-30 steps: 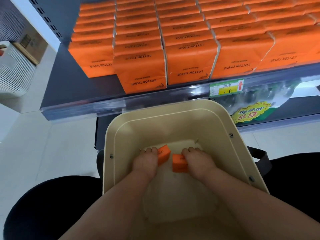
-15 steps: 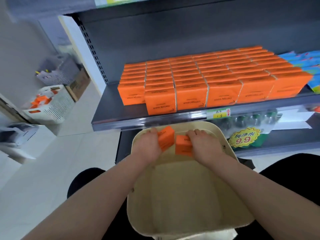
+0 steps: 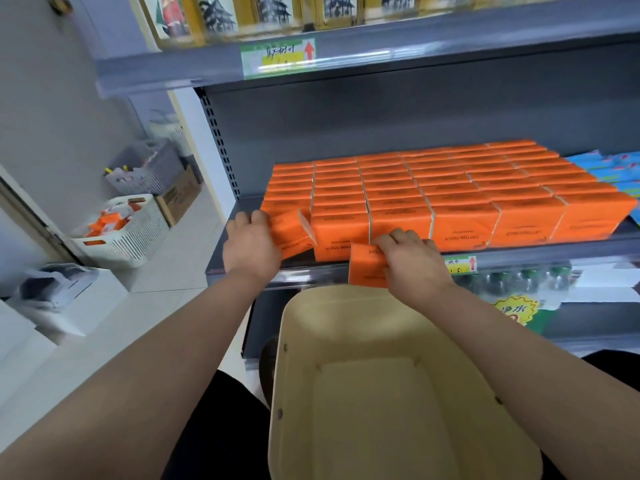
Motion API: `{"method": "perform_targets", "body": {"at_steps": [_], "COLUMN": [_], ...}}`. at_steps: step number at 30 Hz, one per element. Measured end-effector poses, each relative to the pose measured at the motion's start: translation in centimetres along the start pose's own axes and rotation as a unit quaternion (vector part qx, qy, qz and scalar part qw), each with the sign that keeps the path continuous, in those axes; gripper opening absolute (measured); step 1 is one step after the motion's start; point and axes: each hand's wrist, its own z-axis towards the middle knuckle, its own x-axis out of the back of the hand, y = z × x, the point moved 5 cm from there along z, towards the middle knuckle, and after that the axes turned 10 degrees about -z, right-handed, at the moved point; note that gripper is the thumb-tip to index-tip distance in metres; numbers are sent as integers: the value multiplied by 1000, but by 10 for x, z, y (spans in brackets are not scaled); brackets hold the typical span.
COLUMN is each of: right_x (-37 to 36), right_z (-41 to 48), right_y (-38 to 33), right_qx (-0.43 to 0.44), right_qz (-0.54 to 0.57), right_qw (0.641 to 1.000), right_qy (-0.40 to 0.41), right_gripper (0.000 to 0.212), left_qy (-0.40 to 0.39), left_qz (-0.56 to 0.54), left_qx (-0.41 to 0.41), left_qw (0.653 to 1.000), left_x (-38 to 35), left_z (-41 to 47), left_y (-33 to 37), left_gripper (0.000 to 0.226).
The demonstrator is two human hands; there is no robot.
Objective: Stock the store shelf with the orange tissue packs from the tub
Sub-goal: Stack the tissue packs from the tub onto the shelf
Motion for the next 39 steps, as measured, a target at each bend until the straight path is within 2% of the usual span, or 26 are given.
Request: {"method": "perform_targets", "body": {"at_steps": [6,12,14,17,26,34,39], "right_x": [-28,-40,-40,-38,-24,27,36], "right_z": [9,20,22,23,20,56,103], "right_y": [-5,0,0,-2,-12,-86,-131], "right_qx": [10,1,0,3,21,113,147], "right_qz": [9,40,45,54,59,128,110], "right_qw": [1000,998,998,998,997,985,983], "right_qy": [-28,-49,-48,-38,-47,5,22], "right_gripper": [53,52,52,52,51,52,54], "left_qy": [-11,-59,-82,-75,-14,34,35], "left_qz": [57,154,140,83,-35,-91,-112], "left_qx": [15,13,-10,-37,-11,-8,14], "left_qw": [998,986,987,993,999,995,993], "left_x": [-20,-39,-49,-60,-51,-4,13], "left_z": [44,71,76,79,71,51,40], "left_y": [-15,-17,-11,-2,-14,-52,-70], "left_gripper": [35,43,48,48,43,57,59]}}
